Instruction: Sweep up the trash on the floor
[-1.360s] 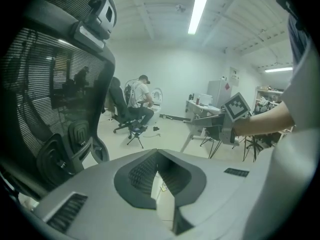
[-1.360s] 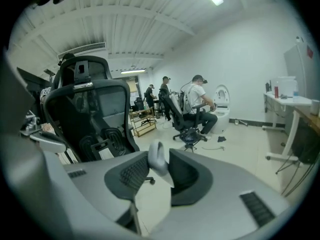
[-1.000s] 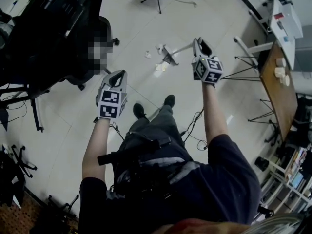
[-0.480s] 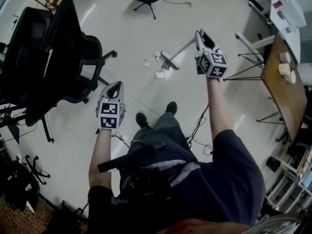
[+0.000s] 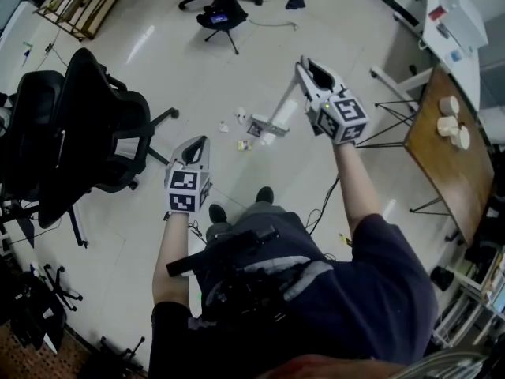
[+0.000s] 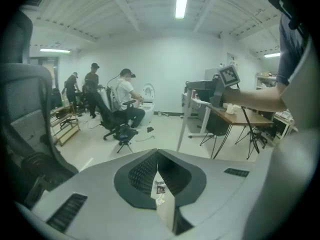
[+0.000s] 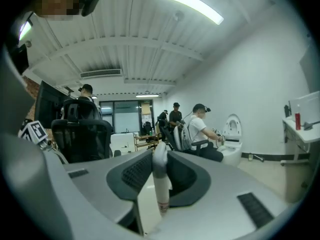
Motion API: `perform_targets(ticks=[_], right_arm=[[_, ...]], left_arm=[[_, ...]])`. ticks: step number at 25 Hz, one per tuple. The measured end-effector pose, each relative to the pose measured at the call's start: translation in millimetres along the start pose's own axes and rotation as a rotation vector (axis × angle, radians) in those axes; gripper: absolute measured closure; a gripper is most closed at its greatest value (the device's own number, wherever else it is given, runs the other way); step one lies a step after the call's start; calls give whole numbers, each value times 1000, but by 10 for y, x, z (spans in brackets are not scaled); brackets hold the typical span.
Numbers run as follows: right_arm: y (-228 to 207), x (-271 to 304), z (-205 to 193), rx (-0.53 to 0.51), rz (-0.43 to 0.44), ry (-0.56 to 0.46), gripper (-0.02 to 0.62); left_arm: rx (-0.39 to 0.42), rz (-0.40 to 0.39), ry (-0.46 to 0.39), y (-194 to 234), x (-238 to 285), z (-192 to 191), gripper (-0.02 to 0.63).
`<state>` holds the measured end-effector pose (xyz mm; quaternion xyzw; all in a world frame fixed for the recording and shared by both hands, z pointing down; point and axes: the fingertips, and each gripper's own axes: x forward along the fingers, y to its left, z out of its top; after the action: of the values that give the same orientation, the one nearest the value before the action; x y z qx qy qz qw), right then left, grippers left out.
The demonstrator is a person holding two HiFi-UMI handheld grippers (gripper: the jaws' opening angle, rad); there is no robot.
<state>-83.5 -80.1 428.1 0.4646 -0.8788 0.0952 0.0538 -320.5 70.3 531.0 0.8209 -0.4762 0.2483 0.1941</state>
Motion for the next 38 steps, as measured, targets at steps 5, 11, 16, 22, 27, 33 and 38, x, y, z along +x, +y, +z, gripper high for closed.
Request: perform_targets(ticks=[5, 11, 16, 22, 27, 33, 38], right_arm=[[49, -114, 406, 1, 109, -53, 492], [397, -160, 737, -59, 223, -65, 492], [696, -127, 913, -64, 255, -55, 493], [1014, -26, 1164, -37, 306, -62, 492], [1320, 213, 1346, -12, 375, -91, 492], [1702, 660, 1427, -33, 487, -90, 492], [1761, 1064, 1336, -14, 595, -77, 494]], left_arm=[[128, -201, -69, -656, 450, 602, 589], [285, -380, -138, -1080, 789, 1191, 490], [373, -468, -167, -1140, 970, 1406, 439], [477, -540, -225, -990, 994, 1621, 439], [499, -584, -288, -708, 838, 1722, 439], [491, -511, -327, -191, 711, 1783, 499], [402, -393, -303, 328, 755, 1806, 485]])
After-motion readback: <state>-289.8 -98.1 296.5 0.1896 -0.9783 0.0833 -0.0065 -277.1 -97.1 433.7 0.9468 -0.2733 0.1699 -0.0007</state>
